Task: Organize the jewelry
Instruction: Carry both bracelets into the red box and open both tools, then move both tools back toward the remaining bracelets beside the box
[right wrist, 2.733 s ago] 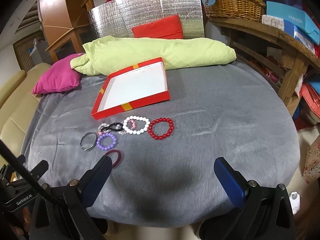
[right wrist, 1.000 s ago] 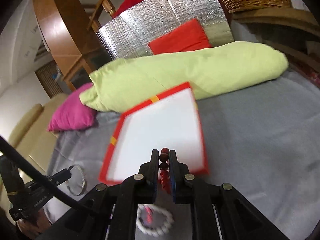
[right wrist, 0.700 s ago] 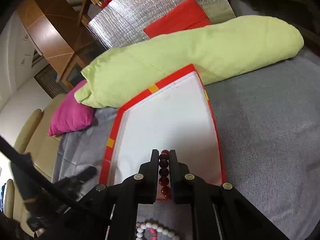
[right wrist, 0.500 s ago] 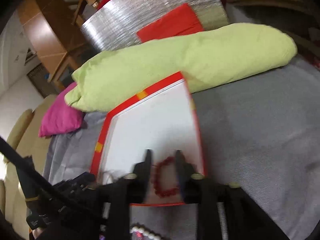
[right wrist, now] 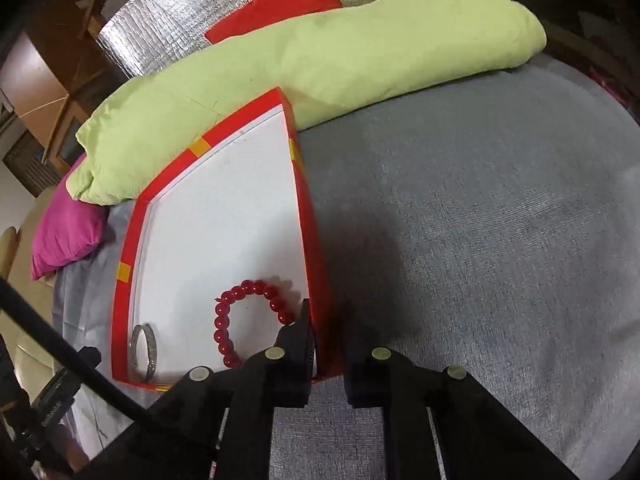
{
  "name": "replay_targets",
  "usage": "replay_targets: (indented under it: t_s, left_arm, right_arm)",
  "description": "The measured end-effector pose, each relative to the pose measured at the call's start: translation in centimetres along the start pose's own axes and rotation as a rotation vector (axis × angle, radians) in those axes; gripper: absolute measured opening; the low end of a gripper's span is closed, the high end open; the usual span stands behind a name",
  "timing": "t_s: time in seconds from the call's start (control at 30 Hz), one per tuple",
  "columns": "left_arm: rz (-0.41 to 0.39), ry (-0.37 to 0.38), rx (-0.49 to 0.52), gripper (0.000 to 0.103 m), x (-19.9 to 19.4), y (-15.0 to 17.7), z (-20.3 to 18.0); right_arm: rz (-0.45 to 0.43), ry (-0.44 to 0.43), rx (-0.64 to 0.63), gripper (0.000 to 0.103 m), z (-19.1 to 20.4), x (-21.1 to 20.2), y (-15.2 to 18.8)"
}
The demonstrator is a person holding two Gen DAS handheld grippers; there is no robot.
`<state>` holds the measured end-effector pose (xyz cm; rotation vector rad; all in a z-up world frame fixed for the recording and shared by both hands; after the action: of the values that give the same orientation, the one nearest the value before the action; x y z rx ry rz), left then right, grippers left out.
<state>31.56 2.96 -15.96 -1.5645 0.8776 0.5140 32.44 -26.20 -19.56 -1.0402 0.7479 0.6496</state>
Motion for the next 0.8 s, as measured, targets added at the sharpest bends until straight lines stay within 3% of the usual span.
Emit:
replay_targets:
  t_s: [0.23,0.3,0.4,0.53,0.63,0.73,0.8]
  left_arm:
    - [-0.005,0.038,-0.081,0.049,-1.6,1.4,0.5]
    - [-0.040,0.053,-0.086,0.049,-2.3,1.9,0.5]
    - [-0.050,0.055,-0.123,0.049,-3.1,3.4,0.9]
    - [-0.004,0.108,-0.183,0.049,-3.6,5.4,1.0]
    - [-0.004,0.041,-0.079,0.050,-4.5,6.3,0.0]
    - [-0.003,-0.020,0.006,0.063,-5.4,7.5,-1.2]
    - [0.000,-0.056,0.048,0.064,-5.8,8.4,-1.6]
  right_arm:
    - [-0.017,0.009,-0.017,0.012,0.6,-1.3,1.8]
    - [-0.030,0.014,-0.021,0.011,0.8,-1.8,2.3]
    - [-0.056,0.017,-0.026,0.017,0.2,-3.0,2.4]
    - [-0.137,0.023,-0.058,0.068,-0.1,-6.3,2.8]
    - [-0.163,-0.002,-0.081,0.069,-0.3,-8.2,3.7]
    - [-0.128,-0.030,-0.094,0.069,-0.7,-9.6,6.0]
    - [-0.105,-0.044,-0.104,0.063,-1.1,-10.1,7.3]
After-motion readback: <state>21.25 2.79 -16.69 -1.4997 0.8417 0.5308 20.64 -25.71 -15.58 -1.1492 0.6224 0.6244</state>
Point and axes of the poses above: each gripper's, at about its wrist camera, not at the fingertips, and x roughly the way its jaws point, z to its left, y to its underside, the point moved 7 cm from there along x, roughly the way its jaws point, and after that the axes turned 5 degrees about y, right-handed, at the moved point
